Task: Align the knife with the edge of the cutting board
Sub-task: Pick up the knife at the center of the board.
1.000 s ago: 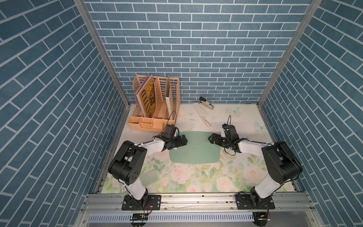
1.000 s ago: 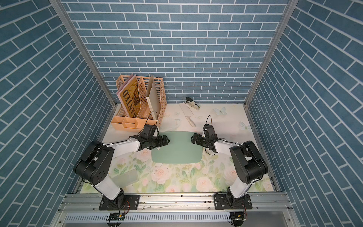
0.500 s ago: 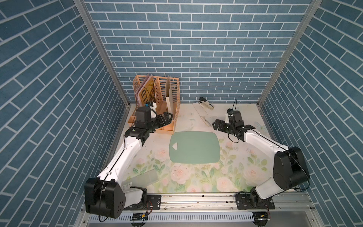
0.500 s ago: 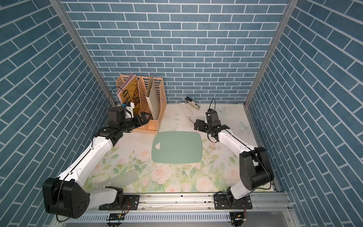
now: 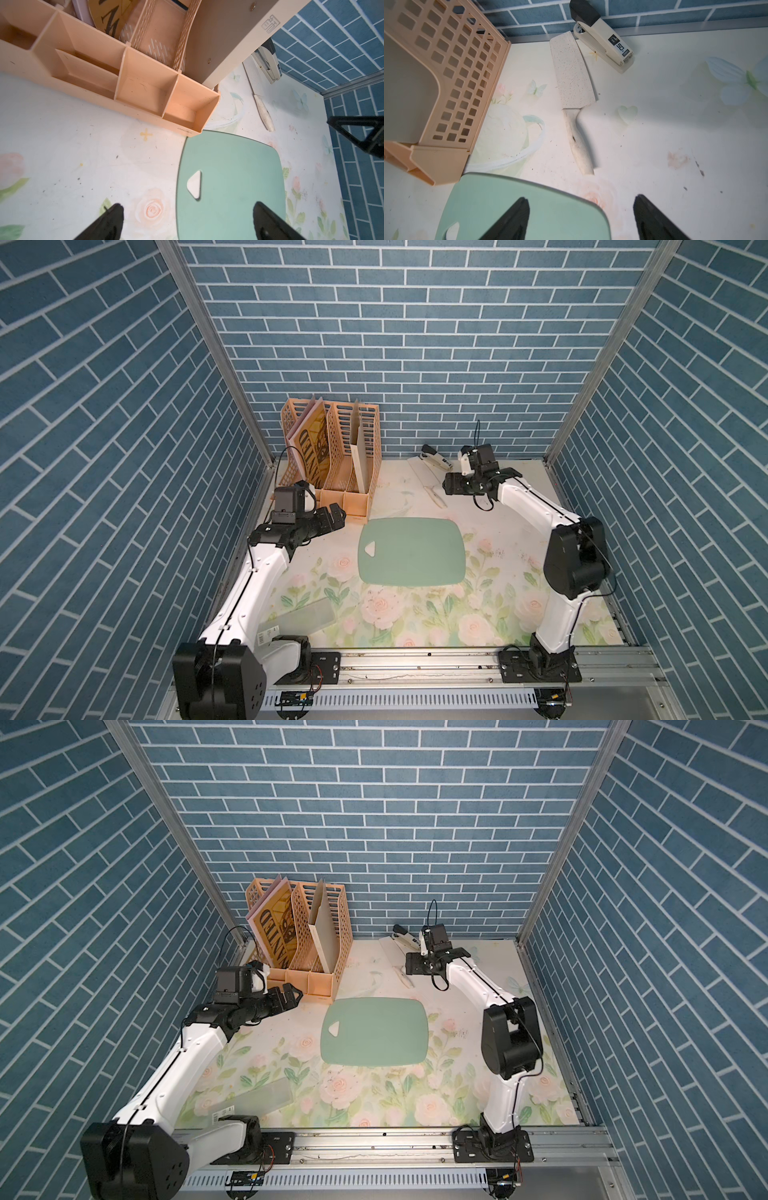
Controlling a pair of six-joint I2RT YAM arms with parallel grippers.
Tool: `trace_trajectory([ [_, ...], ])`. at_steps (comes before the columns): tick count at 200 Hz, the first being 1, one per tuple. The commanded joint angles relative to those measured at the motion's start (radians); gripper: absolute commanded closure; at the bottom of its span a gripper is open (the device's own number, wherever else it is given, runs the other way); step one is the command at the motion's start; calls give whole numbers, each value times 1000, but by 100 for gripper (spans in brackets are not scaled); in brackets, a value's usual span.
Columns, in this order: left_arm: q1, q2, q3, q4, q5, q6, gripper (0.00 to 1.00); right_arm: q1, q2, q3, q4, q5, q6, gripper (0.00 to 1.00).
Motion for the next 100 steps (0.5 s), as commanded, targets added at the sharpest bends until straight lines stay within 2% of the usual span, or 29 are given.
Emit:
trace_trajectory([
  [1, 7, -40, -24, -49, -59, 55, 0, 4, 152, 176, -226, 33, -92, 22],
  [43, 7, -100, -102, -22, -69, 57, 0, 17, 458, 582, -408, 90, -122, 23],
  [67, 6, -144, -136, -10, -76, 48, 0, 21, 498, 602, -362, 27, -122, 23],
  [100, 6, -183, -144, 2, -82, 47, 0, 53, 541, 610, -341, 13, -129, 23],
])
